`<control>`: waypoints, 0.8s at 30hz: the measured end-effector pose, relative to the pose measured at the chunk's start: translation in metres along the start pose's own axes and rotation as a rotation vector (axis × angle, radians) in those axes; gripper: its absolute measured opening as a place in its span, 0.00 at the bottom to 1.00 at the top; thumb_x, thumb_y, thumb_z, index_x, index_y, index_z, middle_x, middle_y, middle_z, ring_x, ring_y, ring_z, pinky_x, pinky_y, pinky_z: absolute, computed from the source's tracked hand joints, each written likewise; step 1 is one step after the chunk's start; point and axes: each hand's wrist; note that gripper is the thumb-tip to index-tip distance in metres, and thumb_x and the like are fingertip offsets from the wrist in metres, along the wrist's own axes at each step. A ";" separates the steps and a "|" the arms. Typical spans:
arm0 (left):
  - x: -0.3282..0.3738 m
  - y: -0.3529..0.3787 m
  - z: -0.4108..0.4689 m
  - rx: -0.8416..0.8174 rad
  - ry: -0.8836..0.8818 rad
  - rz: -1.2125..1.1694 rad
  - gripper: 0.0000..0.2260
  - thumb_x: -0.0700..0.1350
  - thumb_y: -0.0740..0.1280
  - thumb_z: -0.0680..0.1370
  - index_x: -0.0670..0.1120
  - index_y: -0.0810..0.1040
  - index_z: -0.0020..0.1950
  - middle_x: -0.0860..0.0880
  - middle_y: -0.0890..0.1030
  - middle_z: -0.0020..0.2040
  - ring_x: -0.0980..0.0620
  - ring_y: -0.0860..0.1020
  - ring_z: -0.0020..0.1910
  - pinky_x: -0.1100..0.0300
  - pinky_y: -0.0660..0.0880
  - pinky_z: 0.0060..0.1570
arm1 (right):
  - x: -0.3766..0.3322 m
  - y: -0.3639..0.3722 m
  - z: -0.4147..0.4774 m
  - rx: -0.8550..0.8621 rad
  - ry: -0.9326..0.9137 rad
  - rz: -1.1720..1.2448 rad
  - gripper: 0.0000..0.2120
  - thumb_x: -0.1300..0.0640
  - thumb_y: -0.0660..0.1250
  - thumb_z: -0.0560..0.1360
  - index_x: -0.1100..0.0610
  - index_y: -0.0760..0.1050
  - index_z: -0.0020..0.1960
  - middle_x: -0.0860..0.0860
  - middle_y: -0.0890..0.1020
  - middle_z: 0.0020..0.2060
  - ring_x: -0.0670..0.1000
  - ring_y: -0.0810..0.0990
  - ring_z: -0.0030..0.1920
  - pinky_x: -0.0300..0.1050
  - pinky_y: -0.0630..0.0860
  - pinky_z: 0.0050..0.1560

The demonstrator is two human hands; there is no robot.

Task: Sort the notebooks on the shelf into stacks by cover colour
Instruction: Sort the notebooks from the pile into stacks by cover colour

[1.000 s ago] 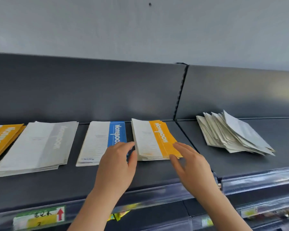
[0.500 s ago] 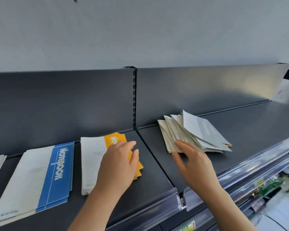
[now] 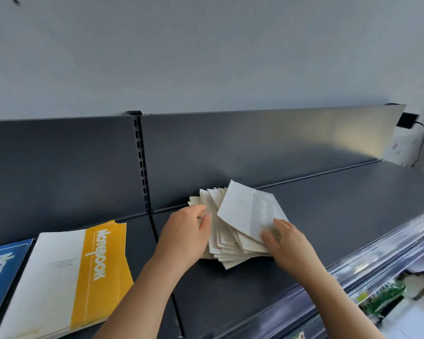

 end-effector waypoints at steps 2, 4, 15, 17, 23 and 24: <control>0.011 0.011 0.011 -0.043 -0.081 -0.076 0.15 0.46 0.60 0.79 0.44 0.62 0.34 0.53 0.61 0.28 0.55 0.59 0.28 0.61 0.58 0.30 | 0.010 0.000 0.006 -0.082 -0.067 0.020 0.13 0.48 0.58 0.77 0.56 0.68 0.39 0.49 0.74 0.39 0.54 0.74 0.43 0.50 0.73 0.44; 0.015 0.021 0.018 -0.073 -0.177 -0.163 0.11 0.49 0.61 0.78 0.47 0.65 0.38 0.52 0.66 0.34 0.55 0.63 0.34 0.61 0.62 0.35 | 0.017 -0.003 0.010 -0.142 -0.172 0.049 0.12 0.47 0.60 0.77 0.57 0.73 0.48 0.50 0.77 0.47 0.53 0.75 0.50 0.46 0.72 0.50; 0.024 0.036 0.001 0.103 -0.565 -0.314 0.03 0.40 0.60 0.76 0.44 0.73 0.47 0.48 0.78 0.44 0.51 0.75 0.39 0.60 0.67 0.30 | 0.045 -0.009 0.033 -0.110 -0.266 0.135 0.09 0.50 0.60 0.77 0.55 0.73 0.45 0.46 0.77 0.44 0.54 0.72 0.51 0.45 0.70 0.47; 0.025 0.039 -0.001 0.141 -0.577 -0.351 0.04 0.41 0.60 0.76 0.46 0.72 0.50 0.50 0.78 0.45 0.52 0.77 0.42 0.58 0.71 0.33 | 0.045 -0.005 0.032 -0.123 -0.298 0.135 0.10 0.51 0.59 0.77 0.57 0.70 0.42 0.48 0.76 0.40 0.54 0.72 0.47 0.39 0.69 0.43; 0.022 0.045 -0.006 0.225 -0.582 -0.371 0.12 0.40 0.62 0.77 0.46 0.70 0.60 0.53 0.79 0.50 0.57 0.77 0.45 0.61 0.74 0.33 | 0.030 -0.004 0.023 -0.155 -0.369 0.330 0.10 0.55 0.61 0.78 0.50 0.77 0.56 0.41 0.76 0.49 0.43 0.73 0.50 0.30 0.68 0.45; 0.021 0.045 -0.007 0.222 -0.579 -0.366 0.12 0.40 0.63 0.77 0.46 0.71 0.60 0.53 0.80 0.50 0.56 0.78 0.45 0.60 0.76 0.34 | 0.030 -0.003 0.024 -0.157 -0.346 0.359 0.10 0.55 0.61 0.78 0.50 0.77 0.57 0.41 0.77 0.49 0.43 0.74 0.50 0.28 0.69 0.43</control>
Point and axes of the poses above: each hand's wrist, its own z-axis towards the middle knuckle, its own y-axis out of the palm, x = y × z
